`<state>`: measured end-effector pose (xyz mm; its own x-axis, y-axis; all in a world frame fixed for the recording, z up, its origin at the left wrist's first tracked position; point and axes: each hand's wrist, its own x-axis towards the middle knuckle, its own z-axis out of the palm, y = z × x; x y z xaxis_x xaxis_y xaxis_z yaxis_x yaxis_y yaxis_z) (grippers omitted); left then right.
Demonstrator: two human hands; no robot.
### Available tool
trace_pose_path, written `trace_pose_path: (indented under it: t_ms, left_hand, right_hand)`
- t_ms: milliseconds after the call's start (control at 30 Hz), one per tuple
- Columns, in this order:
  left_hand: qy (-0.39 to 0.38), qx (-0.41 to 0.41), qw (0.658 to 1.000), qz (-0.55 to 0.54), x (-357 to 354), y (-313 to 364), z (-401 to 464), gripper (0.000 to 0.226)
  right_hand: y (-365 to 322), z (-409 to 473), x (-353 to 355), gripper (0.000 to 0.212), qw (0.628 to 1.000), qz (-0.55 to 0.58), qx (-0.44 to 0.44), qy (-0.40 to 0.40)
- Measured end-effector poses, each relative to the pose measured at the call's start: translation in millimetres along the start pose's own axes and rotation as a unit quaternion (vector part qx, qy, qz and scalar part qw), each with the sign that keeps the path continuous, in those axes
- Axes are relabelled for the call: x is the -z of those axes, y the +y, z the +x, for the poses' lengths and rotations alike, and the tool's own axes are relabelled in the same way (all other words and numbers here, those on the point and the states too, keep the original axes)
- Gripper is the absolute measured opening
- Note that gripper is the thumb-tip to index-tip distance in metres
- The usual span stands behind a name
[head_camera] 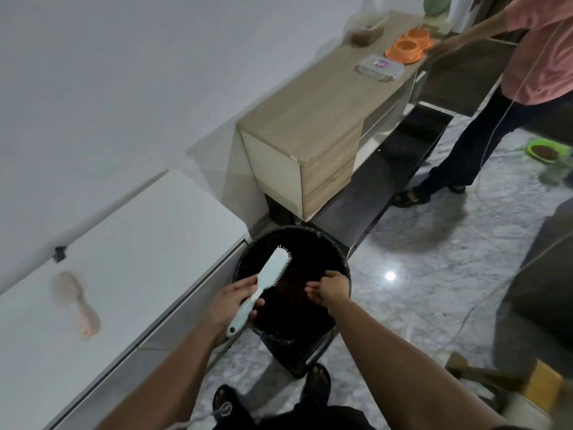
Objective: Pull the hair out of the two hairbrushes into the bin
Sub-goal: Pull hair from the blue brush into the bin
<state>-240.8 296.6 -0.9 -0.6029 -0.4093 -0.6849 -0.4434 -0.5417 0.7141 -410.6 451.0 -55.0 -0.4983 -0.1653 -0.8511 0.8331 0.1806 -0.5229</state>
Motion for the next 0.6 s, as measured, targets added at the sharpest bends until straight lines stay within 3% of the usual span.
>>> trace_pose_path:
  t_ms: [100,233,367,467,600]
  left_hand:
    - [0.039,0.000,0.999,-0.010,-4,-6,3,0.031]
    - [0.008,0.000,1.000,-0.030,-16,-5,-1,0.034]
    - [0.013,-0.027,0.998,-0.051,-13,8,-14,0.027]
    - [0.064,-0.073,0.995,0.034,4,19,-31,0.032]
    - [0.153,-0.157,0.966,0.140,59,25,-62,0.040]
  right_hand:
    - [-7,-11,-5,0.028,0.993,-0.088,0.055,-0.057]
    - [-32,-34,-29,0.033,0.974,-0.148,0.099,-0.141]
    - [-56,-49,-70,0.029,0.949,-0.207,0.180,-0.156]
    - [-70,-63,-113,0.019,0.926,-0.256,0.238,-0.143]
    - [-75,-89,-180,0.042,0.903,-0.283,0.291,-0.143]
